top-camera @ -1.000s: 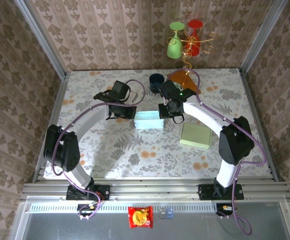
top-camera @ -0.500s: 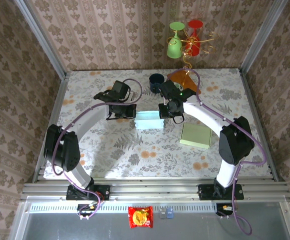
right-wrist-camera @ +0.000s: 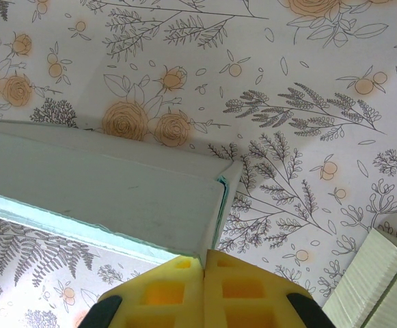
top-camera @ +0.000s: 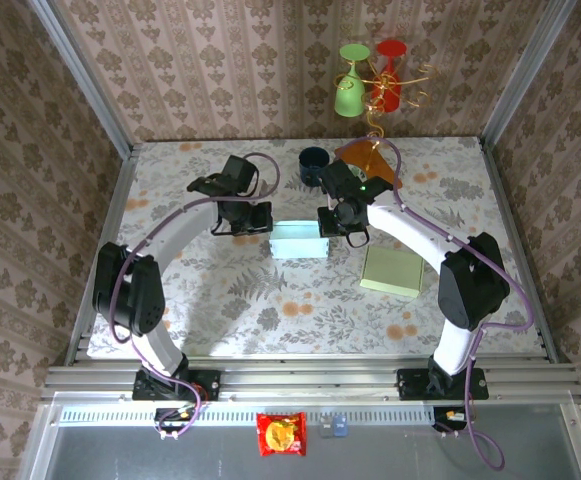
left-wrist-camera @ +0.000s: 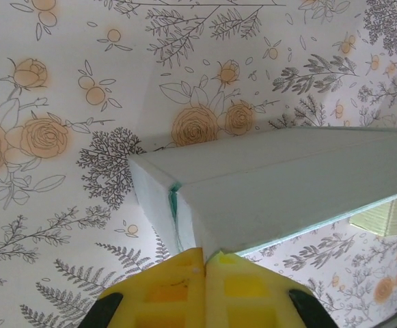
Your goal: Fold the paper box
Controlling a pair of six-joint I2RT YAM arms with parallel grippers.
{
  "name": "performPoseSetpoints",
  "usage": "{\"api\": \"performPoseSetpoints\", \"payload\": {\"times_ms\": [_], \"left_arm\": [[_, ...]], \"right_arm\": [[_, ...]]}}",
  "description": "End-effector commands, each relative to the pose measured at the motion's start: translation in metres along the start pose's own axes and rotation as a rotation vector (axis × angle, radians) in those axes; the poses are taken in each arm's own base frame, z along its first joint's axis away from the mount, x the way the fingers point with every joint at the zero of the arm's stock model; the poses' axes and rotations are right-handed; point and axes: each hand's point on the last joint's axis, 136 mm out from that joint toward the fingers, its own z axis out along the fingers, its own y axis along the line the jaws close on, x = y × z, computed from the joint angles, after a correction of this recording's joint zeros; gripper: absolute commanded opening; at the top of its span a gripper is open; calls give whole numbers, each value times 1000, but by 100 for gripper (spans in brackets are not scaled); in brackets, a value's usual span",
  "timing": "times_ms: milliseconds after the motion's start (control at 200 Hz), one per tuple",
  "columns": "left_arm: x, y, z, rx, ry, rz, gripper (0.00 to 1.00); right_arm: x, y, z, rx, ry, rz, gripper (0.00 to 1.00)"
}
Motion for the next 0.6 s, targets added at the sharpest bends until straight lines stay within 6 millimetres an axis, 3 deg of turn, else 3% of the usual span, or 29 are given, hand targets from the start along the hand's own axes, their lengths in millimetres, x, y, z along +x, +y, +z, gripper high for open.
{"api": "performPoseSetpoints", "payload": {"times_ms": [0, 595], "left_arm": [[4, -6, -1, 21, 48, -51, 4], [12, 8, 7, -34, 44, 23, 4]], "right_arm": [[-3, 6, -2, -11, -2, 10, 0], [-1, 4, -2, -16, -28, 4, 0]]}}
